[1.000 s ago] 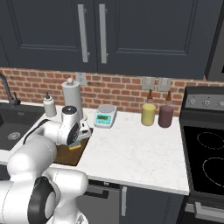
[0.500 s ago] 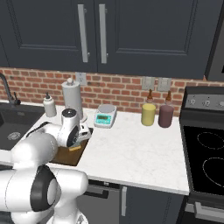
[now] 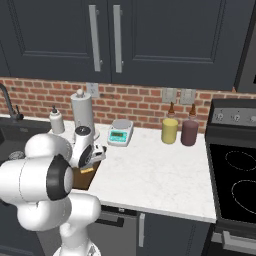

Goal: Pick up the sponge from the counter and clean the cutting board by briefly scrubbing or pressing down on the cutting board. Once finished, release the sponge.

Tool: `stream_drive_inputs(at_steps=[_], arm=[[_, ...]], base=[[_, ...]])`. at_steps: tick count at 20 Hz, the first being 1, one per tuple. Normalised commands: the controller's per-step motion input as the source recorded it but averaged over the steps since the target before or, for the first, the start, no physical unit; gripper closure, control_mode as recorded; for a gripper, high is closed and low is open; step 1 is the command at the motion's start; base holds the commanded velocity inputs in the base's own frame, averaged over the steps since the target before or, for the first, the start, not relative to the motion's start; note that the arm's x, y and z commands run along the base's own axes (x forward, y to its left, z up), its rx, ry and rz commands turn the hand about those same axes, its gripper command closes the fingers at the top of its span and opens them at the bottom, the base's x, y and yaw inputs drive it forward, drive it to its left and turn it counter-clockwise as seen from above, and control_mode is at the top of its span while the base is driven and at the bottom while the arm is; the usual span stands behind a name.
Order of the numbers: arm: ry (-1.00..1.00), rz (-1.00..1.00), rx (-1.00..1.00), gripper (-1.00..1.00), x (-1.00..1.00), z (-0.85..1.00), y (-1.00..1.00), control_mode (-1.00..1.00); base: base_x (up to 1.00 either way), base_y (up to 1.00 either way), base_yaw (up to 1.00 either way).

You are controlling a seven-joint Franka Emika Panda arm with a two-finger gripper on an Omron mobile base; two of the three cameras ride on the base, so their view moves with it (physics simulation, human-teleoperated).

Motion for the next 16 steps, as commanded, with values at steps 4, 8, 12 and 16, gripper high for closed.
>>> stream_drive_inputs(at_steps=[4, 8, 12, 16], arm=[[0.02, 0.0, 0.0, 1.0, 0.0, -0.14, 0.0, -1.0], [0.02, 0.0, 0.0, 1.0, 0.0, -0.16, 0.0, -1.0], [0.0, 0.0, 0.0, 1.0, 0.15, -0.22, 0.15, -1.0], [0.0, 0.0, 0.0, 1.0, 0.51, -0.19, 0.27, -1.0]], base=[[0.0, 0.0, 0.0], [0.0, 0.0, 0.0], [0.0, 0.0, 0.0], [0.0, 0.0, 0.0]])
